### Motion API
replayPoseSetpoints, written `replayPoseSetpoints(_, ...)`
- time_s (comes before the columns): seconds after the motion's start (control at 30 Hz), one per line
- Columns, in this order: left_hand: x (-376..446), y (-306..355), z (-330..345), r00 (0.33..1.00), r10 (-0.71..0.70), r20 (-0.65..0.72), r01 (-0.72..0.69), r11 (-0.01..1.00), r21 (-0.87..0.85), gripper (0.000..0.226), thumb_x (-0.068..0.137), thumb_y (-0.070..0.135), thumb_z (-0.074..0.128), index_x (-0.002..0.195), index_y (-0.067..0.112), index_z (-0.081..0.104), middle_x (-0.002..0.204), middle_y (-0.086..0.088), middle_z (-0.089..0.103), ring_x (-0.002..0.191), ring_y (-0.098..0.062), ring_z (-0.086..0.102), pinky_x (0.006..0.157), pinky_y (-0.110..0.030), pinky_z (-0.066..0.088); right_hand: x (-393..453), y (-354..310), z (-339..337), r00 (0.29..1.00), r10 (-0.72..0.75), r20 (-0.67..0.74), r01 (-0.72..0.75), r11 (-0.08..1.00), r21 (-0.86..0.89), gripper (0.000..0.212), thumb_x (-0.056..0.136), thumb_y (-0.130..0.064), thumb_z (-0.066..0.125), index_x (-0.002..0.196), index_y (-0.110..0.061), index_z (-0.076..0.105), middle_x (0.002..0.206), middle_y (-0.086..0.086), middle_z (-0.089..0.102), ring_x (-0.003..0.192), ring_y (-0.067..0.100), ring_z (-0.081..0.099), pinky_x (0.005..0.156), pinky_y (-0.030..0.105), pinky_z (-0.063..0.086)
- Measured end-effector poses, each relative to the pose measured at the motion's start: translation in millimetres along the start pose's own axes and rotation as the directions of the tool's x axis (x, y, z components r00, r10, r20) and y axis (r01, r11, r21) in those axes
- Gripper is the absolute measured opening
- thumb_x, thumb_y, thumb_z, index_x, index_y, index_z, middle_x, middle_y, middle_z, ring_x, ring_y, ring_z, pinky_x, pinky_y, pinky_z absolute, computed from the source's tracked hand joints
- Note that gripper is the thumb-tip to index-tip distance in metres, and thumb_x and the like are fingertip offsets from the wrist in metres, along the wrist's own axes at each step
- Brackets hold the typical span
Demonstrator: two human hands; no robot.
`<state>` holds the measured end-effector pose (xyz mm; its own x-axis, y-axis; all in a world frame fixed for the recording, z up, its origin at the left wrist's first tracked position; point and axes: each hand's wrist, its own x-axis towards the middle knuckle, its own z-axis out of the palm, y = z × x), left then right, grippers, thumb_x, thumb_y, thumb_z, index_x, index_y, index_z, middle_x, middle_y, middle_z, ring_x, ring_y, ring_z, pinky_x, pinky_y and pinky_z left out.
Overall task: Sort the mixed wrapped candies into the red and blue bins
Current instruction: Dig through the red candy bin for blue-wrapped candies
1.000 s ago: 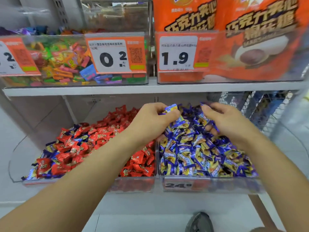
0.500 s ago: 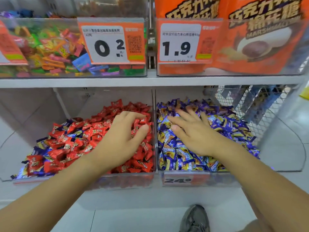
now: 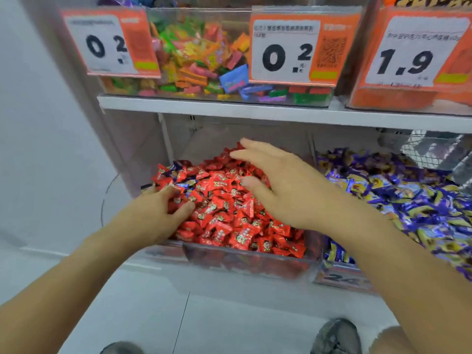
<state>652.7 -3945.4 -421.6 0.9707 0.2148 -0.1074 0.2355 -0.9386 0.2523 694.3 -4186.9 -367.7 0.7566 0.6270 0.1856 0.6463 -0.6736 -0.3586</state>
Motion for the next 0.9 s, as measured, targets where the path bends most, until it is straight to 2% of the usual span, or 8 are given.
replayPoseSetpoints(0.17, -8.3, -7.0, -3.3, 0.997, 0.022, -0.073, -0.028, 0.997, -0.078, 0.041, 0.091, 0.057, 0.055, 0.121, 0.030, 0.061, 0.108, -0.002, 0.066, 0.102, -0.024, 0.061, 0.070, -0.026, 0.034, 77.9, -16.3, 32.0, 0.989, -0.010, 0.149, -0.005, 0.995, 0.098, 0.037, 0.092, -0.029, 0.067, 0.128, -0.020, 0.065, 0.127, 0.000, 0.064, 0.118, 0.014, 0.059, 0.105, 0.031, 0.044)
replayPoseSetpoints(0.27, -9.5, -11.0, -7.8, 0.993, 0.001, -0.121, -0.009, 0.998, -0.063, 0.041, 0.089, 0.054, 0.059, 0.120, 0.028, 0.063, 0.100, -0.001, 0.059, 0.102, -0.023, 0.057, 0.073, -0.028, 0.036, 126.4, -21.8, 47.0, 0.974, -0.005, 0.225, -0.042, 0.978, 0.203, 0.035, 0.088, -0.017, 0.069, 0.123, -0.018, 0.067, 0.125, -0.002, 0.067, 0.116, 0.012, 0.062, 0.101, 0.027, 0.047)
replayPoseSetpoints(0.33, -8.5, -12.9, -10.6, 0.989, -0.025, -0.145, 0.021, 0.999, -0.032, 0.043, 0.090, 0.052, 0.057, 0.119, 0.022, 0.061, 0.104, -0.005, 0.057, 0.105, -0.025, 0.053, 0.081, -0.031, 0.038, 156.4, -26.1, 55.4, 0.953, 0.008, 0.303, -0.047, 0.991, 0.123, 0.056, 0.087, -0.028, 0.074, 0.139, -0.019, 0.055, 0.143, -0.001, 0.056, 0.129, 0.014, 0.053, 0.103, 0.021, 0.040)
replayPoseSetpoints(0.43, -10.7, -12.8, -12.0, 0.985, -0.048, -0.165, 0.052, 0.998, 0.018, 0.034, 0.093, 0.046, 0.056, 0.103, 0.014, 0.056, 0.104, -0.009, 0.060, 0.103, -0.027, 0.053, 0.077, -0.030, 0.034, 191.4, -30.1, 75.5, 0.858, 0.066, 0.510, -0.075, 0.997, -0.002, 0.097, 0.075, -0.059, 0.078, 0.154, -0.024, 0.034, 0.159, -0.003, 0.036, 0.143, 0.018, 0.038, 0.117, 0.032, 0.031)
replayPoseSetpoints(0.5, -11.5, -13.5, -10.8, 0.985, -0.068, -0.160, 0.070, 0.998, 0.003, 0.037, 0.093, 0.047, 0.057, 0.108, 0.012, 0.054, 0.106, -0.009, 0.061, 0.104, -0.028, 0.055, 0.073, -0.029, 0.033, 209.7, -29.6, 93.6, 0.780, 0.091, 0.619, -0.083, 0.996, -0.042, 0.103, 0.069, -0.062, 0.081, 0.154, -0.025, 0.034, 0.158, -0.004, 0.036, 0.142, 0.020, 0.039, 0.118, 0.038, 0.032)
replayPoseSetpoints(0.63, -0.1, -19.1, -2.3, 0.990, -0.131, -0.056, 0.127, 0.990, -0.069, 0.049, 0.087, 0.051, 0.062, 0.114, 0.012, 0.051, 0.105, -0.005, 0.063, 0.098, -0.026, 0.060, 0.070, -0.028, 0.039, 226.3, -25.6, 114.0, 0.749, 0.068, 0.659, -0.017, 0.996, -0.084, 0.094, 0.070, -0.041, 0.088, 0.149, -0.026, 0.040, 0.151, -0.002, 0.046, 0.136, 0.024, 0.046, 0.113, 0.038, 0.039)
replayPoseSetpoints(0.77, 10.5, -21.1, 0.6, 0.980, -0.200, -0.014, 0.193, 0.961, -0.199, 0.063, 0.077, 0.053, 0.074, 0.115, 0.011, 0.044, 0.106, -0.003, 0.063, 0.096, -0.023, 0.059, 0.070, -0.028, 0.039, 222.8, -17.7, 113.5, 0.727, -0.054, 0.685, -0.031, 0.993, 0.111, 0.057, 0.068, -0.014, 0.090, 0.116, -0.025, 0.063, 0.109, -0.006, 0.071, 0.105, 0.019, 0.068, 0.090, 0.032, 0.055)
replayPoseSetpoints(0.9, 14.8, -23.0, 1.3, 0.984, -0.175, -0.025, 0.156, 0.925, -0.347, 0.088, 0.067, 0.050, 0.084, 0.133, 0.015, 0.037, 0.111, 0.004, 0.060, 0.104, -0.020, 0.059, 0.075, -0.025, 0.038, 207.1, -9.6, 102.4, 0.723, -0.146, 0.675, -0.085, 0.951, 0.297, 0.054, 0.066, 0.006, 0.085, 0.109, -0.020, 0.064, 0.107, 0.009, 0.073, 0.104, 0.031, 0.069, 0.090, 0.047, 0.057)
